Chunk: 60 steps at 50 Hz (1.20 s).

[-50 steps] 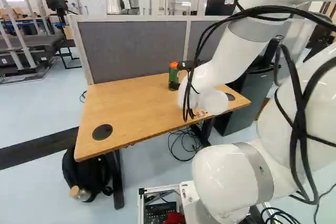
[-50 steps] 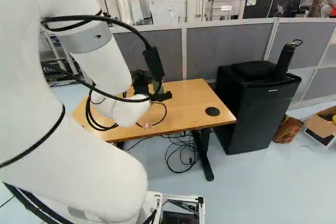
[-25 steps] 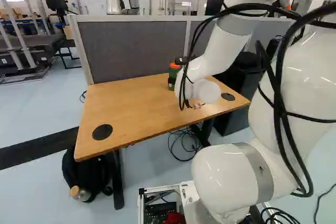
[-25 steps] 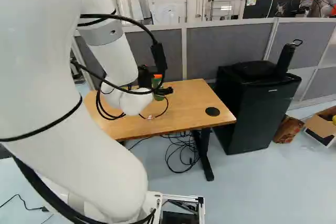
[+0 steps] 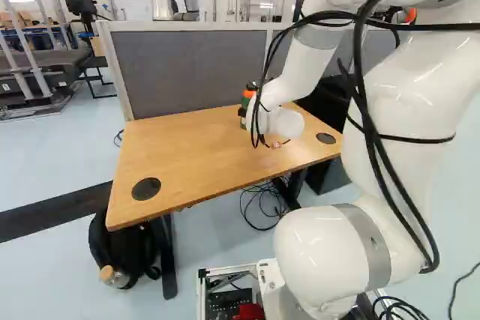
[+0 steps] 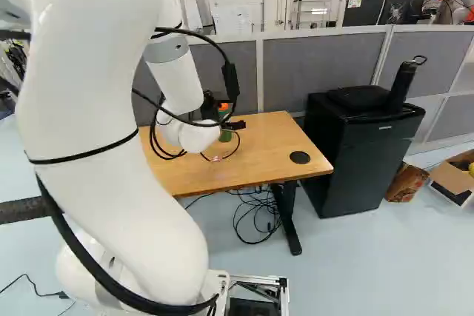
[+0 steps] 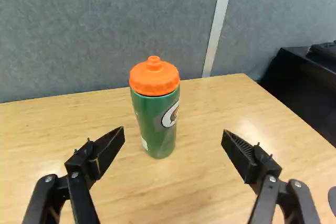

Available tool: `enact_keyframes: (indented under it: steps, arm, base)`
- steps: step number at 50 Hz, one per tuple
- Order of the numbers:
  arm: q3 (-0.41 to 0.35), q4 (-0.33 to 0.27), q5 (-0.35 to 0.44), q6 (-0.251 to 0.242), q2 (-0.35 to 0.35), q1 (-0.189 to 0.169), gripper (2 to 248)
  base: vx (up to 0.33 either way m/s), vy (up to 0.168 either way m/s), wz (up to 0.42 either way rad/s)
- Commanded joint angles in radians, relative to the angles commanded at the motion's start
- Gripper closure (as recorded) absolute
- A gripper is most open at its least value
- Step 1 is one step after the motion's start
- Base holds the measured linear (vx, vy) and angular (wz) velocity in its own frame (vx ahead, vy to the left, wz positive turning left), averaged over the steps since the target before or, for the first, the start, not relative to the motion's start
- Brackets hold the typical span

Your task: Pick up the green bottle from the table

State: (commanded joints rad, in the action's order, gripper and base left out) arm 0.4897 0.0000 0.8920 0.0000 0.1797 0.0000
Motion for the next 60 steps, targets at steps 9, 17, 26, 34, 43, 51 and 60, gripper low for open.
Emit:
enact_keyframes:
  steps: [9, 17, 26, 34, 43, 51, 60]
  arm:
    - [0.035, 0.0, 0.023, 0.0, 0.052, 0.0, 3]
    - [0.066, 0.0, 0.044, 0.0, 0.097, 0.0, 3]
    - [0.1, 0.0, 0.068, 0.0, 0.145, 0.0, 3]
    - [0.129, 0.0, 0.09, 0.0, 0.187, 0.0, 3]
    - [0.159, 0.0, 0.114, 0.0, 0.23, 0.0, 3]
    - [0.185, 0.0, 0.134, 0.0, 0.268, 0.0, 3]
    - [0.215, 0.0, 0.139, 0.0, 0.31, 0.0, 3]
  base:
    - [0.0, 0.0, 0.0]
    - [0.0, 0.0, 0.0]
    - [0.0, 0.0, 0.0]
    - [0.0, 0.0, 0.0]
    - [0.0, 0.0, 0.0]
    - [0.0, 0.0, 0.0]
    - [0.0, 0.0, 0.0]
